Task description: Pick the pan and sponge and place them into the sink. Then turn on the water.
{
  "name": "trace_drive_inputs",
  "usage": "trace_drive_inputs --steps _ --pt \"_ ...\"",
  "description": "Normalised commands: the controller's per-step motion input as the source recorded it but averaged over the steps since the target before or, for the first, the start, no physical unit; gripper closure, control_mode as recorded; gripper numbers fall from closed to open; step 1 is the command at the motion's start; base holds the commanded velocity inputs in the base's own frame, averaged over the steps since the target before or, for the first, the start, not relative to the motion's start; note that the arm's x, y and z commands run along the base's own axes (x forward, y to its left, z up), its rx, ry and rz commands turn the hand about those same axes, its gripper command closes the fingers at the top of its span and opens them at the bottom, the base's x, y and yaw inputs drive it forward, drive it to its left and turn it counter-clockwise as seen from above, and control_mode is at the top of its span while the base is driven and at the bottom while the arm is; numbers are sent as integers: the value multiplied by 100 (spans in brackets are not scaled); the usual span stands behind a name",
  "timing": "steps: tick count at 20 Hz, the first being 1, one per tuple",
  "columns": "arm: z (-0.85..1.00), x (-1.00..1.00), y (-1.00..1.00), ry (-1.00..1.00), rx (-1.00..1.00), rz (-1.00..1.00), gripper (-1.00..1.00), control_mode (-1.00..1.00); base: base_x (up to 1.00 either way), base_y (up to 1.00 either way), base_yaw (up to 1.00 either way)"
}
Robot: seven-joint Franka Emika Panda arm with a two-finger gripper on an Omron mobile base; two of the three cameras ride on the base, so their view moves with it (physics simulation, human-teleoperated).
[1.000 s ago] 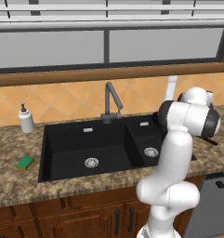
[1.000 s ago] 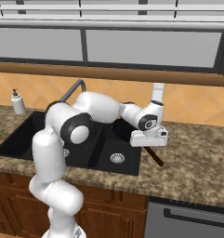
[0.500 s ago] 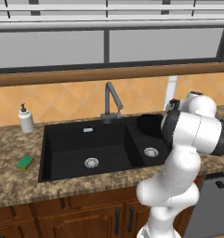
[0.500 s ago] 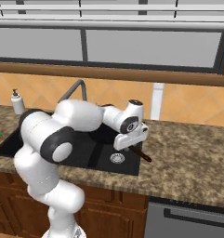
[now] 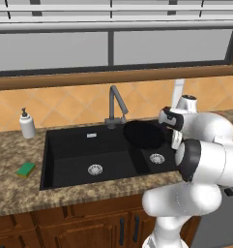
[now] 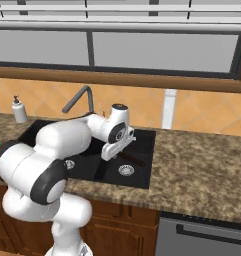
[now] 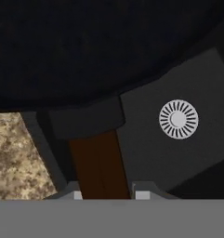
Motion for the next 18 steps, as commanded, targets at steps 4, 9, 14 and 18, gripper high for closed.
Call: trace_drive_inputs --steps 4,9,14,18 --pt "20 -36 56 -6 0 6 100 -100 0 0 0" --pt "17 -33 63 -10 0 4 100 -100 0 0 0" --pt "13 -8 83 -3 -4 7 100 -100 0 0 0" --pt "10 -1 81 0 -5 7 100 -100 0 0 0"
